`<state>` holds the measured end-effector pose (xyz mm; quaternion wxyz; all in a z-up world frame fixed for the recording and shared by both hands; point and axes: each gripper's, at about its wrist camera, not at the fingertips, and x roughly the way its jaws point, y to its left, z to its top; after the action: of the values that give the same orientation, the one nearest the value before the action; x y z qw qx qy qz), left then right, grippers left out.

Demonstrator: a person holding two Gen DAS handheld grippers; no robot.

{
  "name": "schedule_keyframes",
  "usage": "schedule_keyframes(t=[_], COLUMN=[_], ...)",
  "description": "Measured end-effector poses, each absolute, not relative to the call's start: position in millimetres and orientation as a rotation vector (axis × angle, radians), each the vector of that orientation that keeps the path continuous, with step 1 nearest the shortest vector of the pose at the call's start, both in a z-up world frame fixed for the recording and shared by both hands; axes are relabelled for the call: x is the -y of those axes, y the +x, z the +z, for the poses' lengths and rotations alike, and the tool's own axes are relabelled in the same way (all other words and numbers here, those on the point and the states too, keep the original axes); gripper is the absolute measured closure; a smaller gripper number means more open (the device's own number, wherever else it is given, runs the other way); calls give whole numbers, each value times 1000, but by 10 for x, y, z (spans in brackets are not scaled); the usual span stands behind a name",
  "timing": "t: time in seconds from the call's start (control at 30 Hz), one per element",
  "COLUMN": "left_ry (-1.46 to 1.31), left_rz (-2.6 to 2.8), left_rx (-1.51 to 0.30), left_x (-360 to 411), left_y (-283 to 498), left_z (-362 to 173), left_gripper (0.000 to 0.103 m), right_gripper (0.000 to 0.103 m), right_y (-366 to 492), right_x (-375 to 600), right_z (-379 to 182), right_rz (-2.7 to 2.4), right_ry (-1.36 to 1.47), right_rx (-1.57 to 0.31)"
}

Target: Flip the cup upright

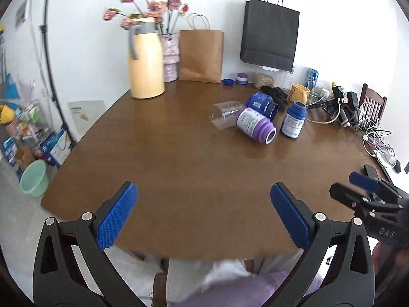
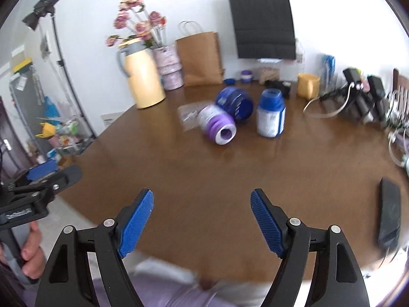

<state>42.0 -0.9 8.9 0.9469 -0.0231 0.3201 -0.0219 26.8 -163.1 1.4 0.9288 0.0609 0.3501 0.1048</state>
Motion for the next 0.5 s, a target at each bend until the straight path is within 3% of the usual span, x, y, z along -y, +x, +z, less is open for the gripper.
schedule_keyframes(t=[0.2,0.5], left_ry=[-35,-19], left_rz=[-61,-72], left_rx=[-683,-656], left_x=[-40,39], left_y=[20,-44], left_z=[0,33], left_gripper=[0,0], right_gripper=[21,21], right_y=[-366,-418], right_x=[1501,1494], right_z=[-41,46], right_rz=[223,193], right_ry=[113,82], right_rx=[-715,-688])
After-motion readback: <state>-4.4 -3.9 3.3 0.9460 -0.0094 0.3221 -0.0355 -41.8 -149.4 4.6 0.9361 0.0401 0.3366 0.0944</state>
